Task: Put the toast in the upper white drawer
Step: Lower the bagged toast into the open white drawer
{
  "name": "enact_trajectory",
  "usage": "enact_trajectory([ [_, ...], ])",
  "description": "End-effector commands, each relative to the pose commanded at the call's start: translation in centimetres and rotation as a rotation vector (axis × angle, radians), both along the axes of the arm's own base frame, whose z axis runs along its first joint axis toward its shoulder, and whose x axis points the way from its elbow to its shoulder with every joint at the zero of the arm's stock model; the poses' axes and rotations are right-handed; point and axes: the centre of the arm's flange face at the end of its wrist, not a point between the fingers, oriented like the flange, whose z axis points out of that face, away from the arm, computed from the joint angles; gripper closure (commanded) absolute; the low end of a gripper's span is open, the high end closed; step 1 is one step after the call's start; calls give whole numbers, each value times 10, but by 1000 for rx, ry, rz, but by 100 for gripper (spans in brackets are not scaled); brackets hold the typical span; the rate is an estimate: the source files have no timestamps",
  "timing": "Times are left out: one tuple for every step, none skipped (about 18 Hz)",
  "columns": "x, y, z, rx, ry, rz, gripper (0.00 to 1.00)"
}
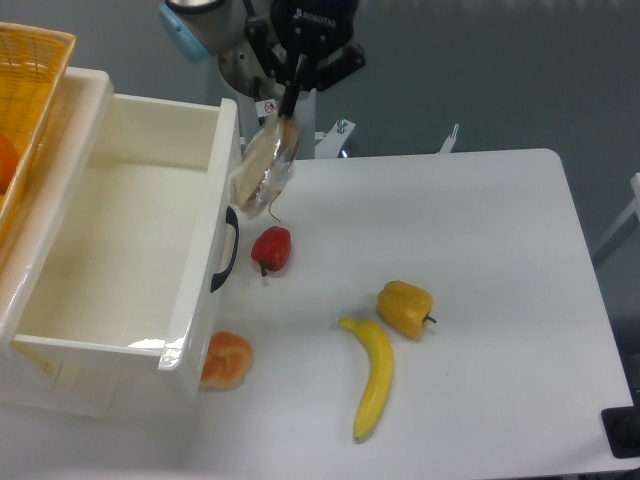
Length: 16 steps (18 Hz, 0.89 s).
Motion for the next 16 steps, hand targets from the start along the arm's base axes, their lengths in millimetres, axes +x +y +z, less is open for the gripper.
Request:
enact_trajectory([
  [3, 1, 1, 0, -2, -1, 100],
  [9, 3, 2, 0, -4, -4, 100],
  [14, 7, 0, -3, -12, -5, 100],
  [17, 9, 0, -3, -17, -6, 100],
  [21, 11, 0, -4, -21, -9, 100],
  [26, 15, -3, -8, -30, -12, 100],
  [31, 19, -5, -10, -39, -14, 100],
  [37, 24, -8, -12, -51, -19, 100],
  [41, 29, -12, -17, -65, -20, 100],
  [45, 33, -18, -26, -77, -29, 100],
  [49, 36, -23, -31, -83, -40, 100],
  [49, 38, -26, -32, -84, -43, 100],
  [51, 41, -29, -38, -87, -52, 100],
  [52, 48, -37, -51, -99, -65, 100],
  [55, 53, -41, -57, -106, -77, 100],
  [58, 57, -44, -63, -110, -86, 100],
])
